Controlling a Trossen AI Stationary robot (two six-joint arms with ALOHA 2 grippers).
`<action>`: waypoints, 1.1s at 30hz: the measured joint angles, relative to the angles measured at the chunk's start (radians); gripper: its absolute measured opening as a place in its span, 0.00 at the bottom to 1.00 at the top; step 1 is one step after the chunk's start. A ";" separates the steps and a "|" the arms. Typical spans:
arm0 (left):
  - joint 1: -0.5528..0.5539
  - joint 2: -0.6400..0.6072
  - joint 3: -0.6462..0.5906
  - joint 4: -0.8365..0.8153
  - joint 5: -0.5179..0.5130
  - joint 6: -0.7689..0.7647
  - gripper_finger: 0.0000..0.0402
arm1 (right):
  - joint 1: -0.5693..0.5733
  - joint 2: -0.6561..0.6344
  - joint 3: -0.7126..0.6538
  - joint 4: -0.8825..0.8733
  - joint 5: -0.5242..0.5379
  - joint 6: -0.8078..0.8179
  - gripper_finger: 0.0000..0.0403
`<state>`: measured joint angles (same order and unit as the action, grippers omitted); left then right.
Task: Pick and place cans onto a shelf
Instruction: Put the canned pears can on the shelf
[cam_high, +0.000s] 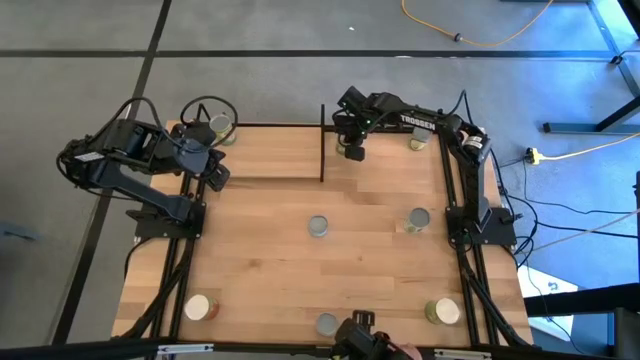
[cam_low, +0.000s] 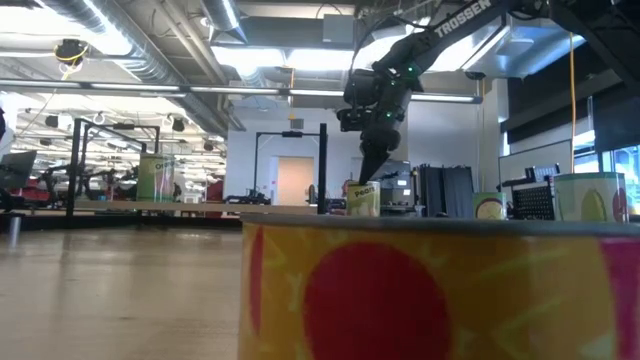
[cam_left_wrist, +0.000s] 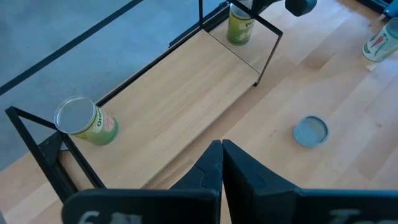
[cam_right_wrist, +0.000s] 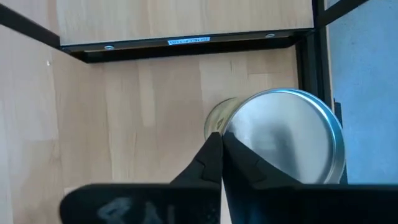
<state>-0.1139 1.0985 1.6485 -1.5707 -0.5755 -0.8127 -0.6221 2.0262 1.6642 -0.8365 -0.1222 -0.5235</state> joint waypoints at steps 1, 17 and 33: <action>0.000 0.000 0.000 0.000 0.000 0.000 0.00 | 0.003 0.000 0.001 0.000 0.016 0.014 0.01; 0.000 0.000 0.000 0.000 0.010 0.002 0.00 | 0.047 0.008 0.235 -0.303 0.089 0.085 0.00; 0.000 0.000 0.000 0.000 0.012 0.038 0.00 | 0.106 0.002 0.692 -0.593 0.276 0.131 0.00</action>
<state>-0.1139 1.0981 1.6487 -1.5707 -0.5639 -0.7750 -0.5162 2.0279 2.3564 -1.4292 0.1534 -0.3921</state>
